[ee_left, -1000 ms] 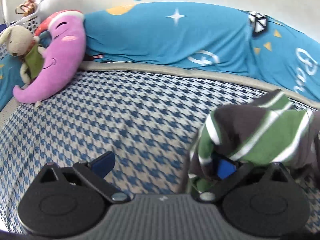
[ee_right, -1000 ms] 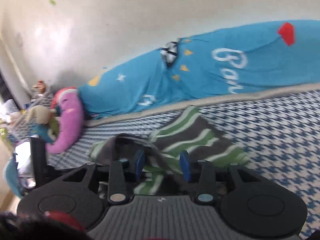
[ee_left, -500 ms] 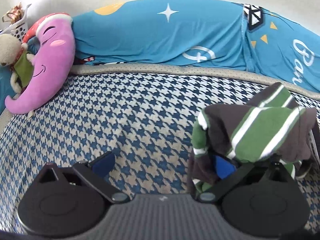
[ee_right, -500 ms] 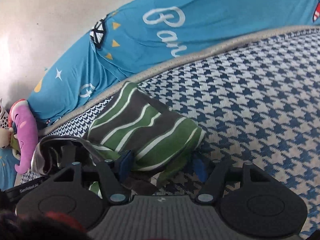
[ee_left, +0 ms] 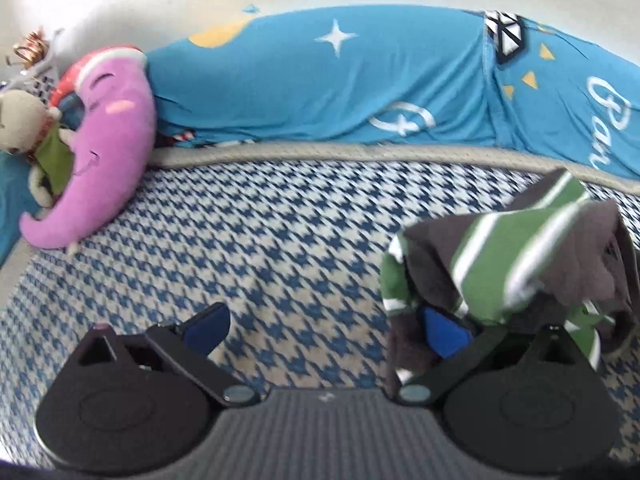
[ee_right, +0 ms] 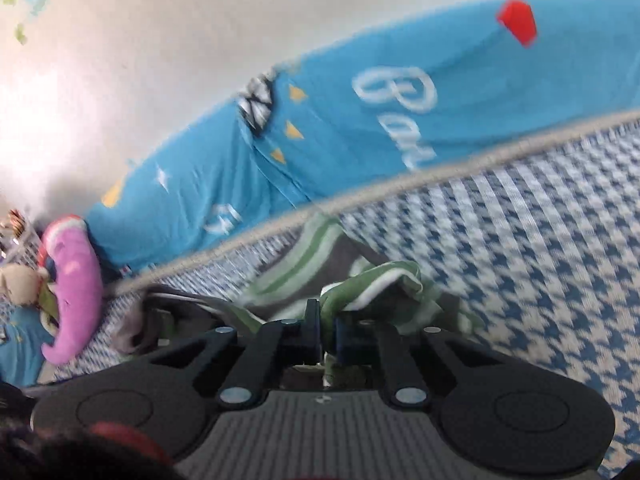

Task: Fold clothes

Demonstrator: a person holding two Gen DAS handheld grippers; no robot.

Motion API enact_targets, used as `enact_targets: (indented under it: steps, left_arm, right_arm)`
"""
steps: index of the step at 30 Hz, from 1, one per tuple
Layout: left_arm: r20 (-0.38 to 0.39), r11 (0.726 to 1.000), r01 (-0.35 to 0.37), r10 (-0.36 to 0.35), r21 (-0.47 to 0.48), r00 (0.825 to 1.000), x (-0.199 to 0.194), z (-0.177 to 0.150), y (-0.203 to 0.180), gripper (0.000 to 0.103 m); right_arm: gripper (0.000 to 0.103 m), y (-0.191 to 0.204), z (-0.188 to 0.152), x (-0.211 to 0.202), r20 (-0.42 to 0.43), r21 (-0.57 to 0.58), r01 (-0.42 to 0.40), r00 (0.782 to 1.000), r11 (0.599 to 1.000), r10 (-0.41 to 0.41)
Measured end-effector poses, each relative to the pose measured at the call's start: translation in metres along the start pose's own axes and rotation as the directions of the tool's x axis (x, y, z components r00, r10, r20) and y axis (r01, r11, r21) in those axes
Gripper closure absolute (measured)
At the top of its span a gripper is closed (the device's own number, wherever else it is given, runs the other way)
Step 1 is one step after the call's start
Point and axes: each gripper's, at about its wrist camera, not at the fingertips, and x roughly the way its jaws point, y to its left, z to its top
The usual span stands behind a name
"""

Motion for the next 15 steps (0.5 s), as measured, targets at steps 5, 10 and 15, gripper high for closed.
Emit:
enact_targets:
  steps: [5, 10, 15]
  left_arm:
    - [0.041, 0.995, -0.090, 0.092, -0.033, 0.995, 0.010, 0.013, 0.009, 0.000]
    - [-0.017, 0.978, -0.159, 0.158, -0.132, 0.987, 0.031, 0.023, 0.032, 0.000]
    - [-0.093, 0.964, -0.120, 0.101, -0.236, 0.991, 0.040, 0.020, 0.054, 0.000]
  right_arm:
    - [0.095, 0.026, 0.014, -0.015, 0.135, 0.008, -0.063, 0.989, 0.998, 0.061]
    - [0.093, 0.049, 0.014, -0.003, 0.146, -0.037, -0.049, 0.988, 0.998, 0.054]
    - [0.092, 0.059, 0.009, 0.009, 0.115, -0.032, -0.033, 0.993, 0.999, 0.036]
